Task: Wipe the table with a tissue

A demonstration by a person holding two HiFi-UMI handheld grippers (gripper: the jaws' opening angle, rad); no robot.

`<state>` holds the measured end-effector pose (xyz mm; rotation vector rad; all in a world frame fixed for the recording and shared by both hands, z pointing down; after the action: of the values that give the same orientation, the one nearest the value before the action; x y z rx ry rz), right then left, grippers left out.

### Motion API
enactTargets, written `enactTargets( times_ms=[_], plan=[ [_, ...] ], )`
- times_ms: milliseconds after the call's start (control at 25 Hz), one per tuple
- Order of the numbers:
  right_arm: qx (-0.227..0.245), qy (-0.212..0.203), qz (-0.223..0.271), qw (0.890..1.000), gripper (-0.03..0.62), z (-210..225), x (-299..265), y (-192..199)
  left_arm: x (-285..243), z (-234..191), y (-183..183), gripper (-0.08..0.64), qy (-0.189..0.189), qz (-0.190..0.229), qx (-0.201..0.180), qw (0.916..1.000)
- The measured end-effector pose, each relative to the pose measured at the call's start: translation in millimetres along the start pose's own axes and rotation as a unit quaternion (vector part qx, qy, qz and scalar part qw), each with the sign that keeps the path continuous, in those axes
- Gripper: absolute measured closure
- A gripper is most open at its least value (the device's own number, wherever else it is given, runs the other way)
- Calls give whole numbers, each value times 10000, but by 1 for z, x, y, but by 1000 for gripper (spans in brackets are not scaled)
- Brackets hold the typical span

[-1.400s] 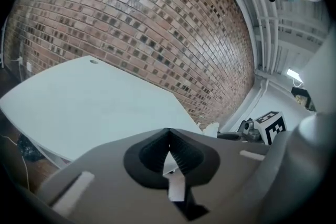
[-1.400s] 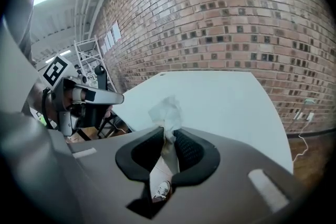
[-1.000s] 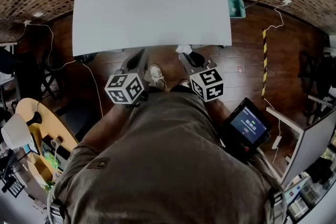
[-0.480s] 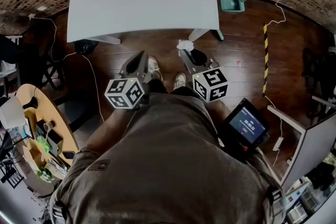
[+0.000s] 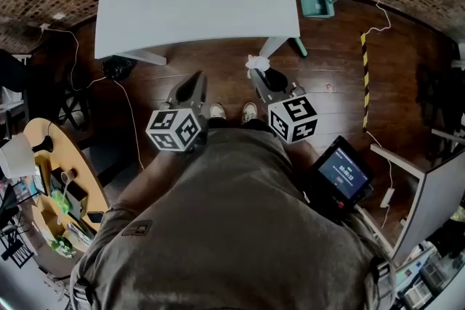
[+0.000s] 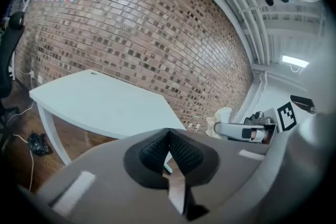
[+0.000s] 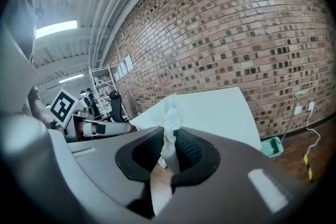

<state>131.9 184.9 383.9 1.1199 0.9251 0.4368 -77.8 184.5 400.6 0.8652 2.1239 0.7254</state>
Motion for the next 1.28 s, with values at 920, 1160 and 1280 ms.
enactTargets(
  times_ms=[920, 1160, 1280],
  plan=[
    [41, 203, 119, 9997, 534, -25, 4, -13, 13, 5, -13, 558, 396, -76, -299, 9987],
    [24, 207, 130, 9997, 534, -28, 8, -9, 16, 7, -9, 558, 396, -92, -306, 9987],
    [23, 203, 115, 9997, 534, -28, 9, -8, 16, 8, -8, 558, 396, -101, -297, 9987]
  ],
)
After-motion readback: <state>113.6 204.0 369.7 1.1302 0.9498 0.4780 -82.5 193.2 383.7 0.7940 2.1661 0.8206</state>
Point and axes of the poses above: the fingertips, and each gripper's own axes: x backward along the fingers, z to its right, y out of its underside, the point moved 7 cm from there along x, backward along the fingers, and after that the axes turned 11 degrees about x, right-handed, at the moved point
